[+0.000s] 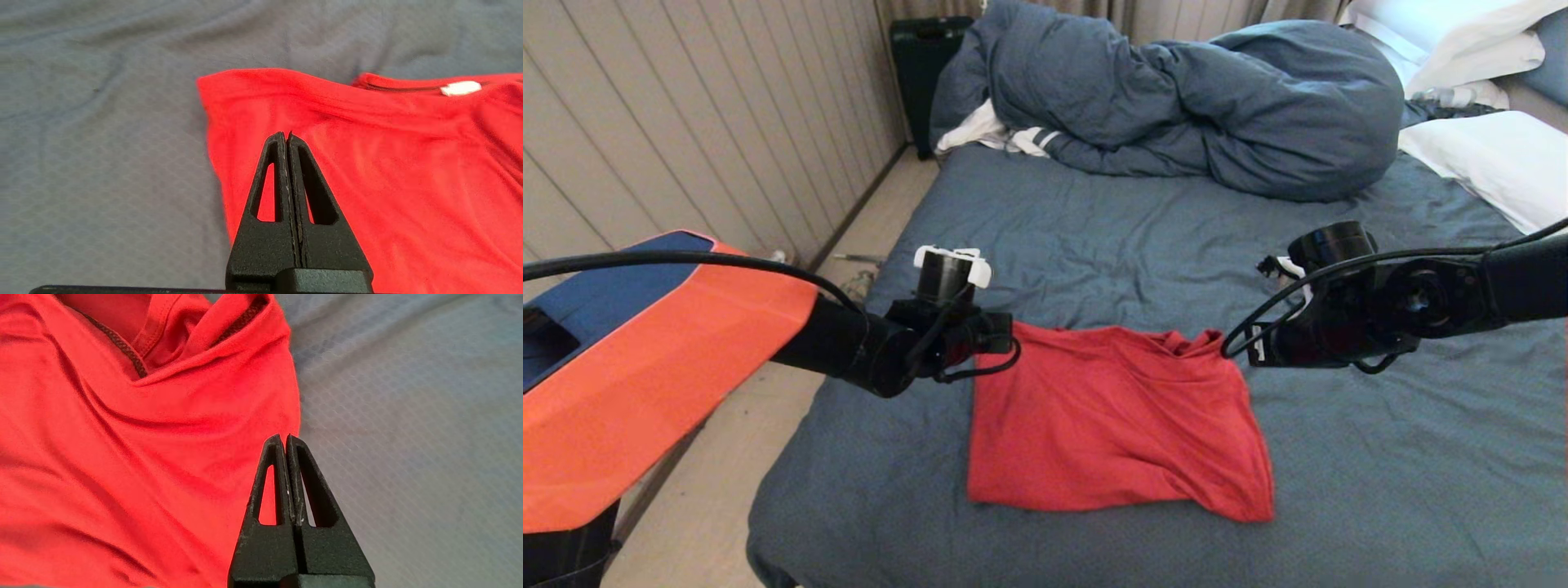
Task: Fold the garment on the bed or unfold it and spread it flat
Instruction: Fold the red T-shirt
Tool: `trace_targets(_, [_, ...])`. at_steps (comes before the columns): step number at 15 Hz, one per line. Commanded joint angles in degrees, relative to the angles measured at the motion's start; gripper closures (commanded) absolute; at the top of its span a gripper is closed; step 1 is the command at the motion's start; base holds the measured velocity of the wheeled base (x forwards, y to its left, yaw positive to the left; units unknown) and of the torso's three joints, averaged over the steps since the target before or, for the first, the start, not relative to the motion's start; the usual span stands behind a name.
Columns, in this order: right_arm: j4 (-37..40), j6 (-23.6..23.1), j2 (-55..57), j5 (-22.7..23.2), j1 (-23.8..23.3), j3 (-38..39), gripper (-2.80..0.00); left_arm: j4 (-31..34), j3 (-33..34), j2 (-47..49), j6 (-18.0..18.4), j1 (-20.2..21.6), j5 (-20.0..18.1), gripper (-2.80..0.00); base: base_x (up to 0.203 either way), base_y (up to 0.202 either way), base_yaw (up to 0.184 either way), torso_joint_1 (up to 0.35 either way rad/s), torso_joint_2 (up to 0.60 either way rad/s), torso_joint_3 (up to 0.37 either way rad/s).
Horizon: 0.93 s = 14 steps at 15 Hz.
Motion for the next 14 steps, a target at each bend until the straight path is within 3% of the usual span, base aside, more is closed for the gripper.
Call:
trace_targets(1, [0.0, 0.1, 3.8, 0.0, 0.1, -1.1, 0.00, -0.2, -0.1, 0.0, -0.1, -0.1, 0.1, 0.00, 0.000, 0.000, 0.000, 0.000, 0.00, 0.000])
trace_targets(14, [0.0, 0.7, 17.5, -0.4, 2.4, -17.6, 0.00, -0.3, -0.3, 0.2, -0.2, -0.1, 0.1, 0.00, 0.000, 0.000, 0.000, 0.000, 0.00, 0.000])
